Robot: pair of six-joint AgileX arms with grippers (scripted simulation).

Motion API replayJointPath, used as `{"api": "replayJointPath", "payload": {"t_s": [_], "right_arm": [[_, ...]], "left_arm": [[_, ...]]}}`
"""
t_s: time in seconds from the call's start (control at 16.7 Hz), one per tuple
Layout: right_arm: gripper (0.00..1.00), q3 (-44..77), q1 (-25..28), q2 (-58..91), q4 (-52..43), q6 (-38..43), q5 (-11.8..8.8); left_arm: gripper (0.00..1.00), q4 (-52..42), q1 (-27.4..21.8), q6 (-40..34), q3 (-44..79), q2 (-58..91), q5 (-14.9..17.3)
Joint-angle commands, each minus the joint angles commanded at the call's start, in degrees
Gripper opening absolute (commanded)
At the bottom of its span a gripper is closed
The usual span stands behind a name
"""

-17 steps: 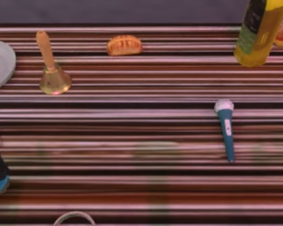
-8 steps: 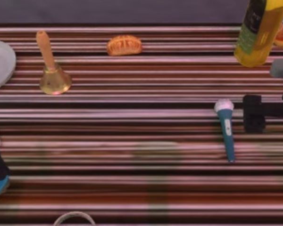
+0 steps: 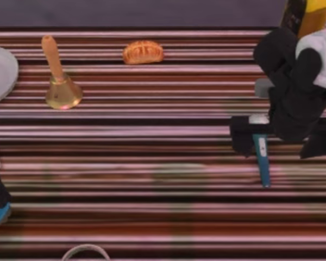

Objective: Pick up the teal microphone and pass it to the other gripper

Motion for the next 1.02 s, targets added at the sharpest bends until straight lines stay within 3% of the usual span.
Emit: {"api": "replayJointPath", "payload": {"t_s": [0.48,1.02], "right_arm": [[1.0,0.56,0.1,1.86,0.47,0.23,-0.01],[1.0,-6.27,-0.28,13.41,19.0,-0.1,0.06]], "left_arm": [[1.0,0.0,0.0,0.0,0.0,0.0,0.0],[1.0,0.0,0.0,0.0,0.0,0.0,0.0]]}}
